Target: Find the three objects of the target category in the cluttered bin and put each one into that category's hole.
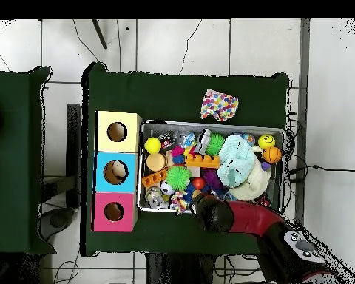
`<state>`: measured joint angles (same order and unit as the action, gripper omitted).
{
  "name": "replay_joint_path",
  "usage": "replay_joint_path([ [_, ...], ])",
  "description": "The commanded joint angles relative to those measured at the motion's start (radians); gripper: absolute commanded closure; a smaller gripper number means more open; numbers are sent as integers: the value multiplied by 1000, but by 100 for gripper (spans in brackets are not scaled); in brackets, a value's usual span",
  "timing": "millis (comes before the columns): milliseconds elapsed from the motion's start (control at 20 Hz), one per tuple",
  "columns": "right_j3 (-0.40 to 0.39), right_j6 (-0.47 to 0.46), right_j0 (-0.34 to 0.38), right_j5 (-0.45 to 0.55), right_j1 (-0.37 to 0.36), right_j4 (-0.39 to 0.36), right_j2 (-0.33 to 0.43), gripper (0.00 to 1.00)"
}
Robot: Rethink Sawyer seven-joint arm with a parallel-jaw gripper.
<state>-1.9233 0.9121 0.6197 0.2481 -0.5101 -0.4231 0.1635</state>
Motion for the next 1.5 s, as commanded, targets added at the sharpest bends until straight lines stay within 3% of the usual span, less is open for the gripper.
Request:
replay_joint_path([
  [50, 37, 200, -22, 28, -35, 48, 23, 100],
  [250, -1, 197, -20, 84, -120, 77, 36, 100],
  [400, -51, 168, 20, 157, -224, 130, 107, 100],
  [600, -63, 142, 32, 207, -298, 179, 151, 100],
  [1250, -77, 132, 16, 237, -361, 254, 162, 100],
  [1500, -146, 166, 9, 273, -389, 333, 192, 100],
])
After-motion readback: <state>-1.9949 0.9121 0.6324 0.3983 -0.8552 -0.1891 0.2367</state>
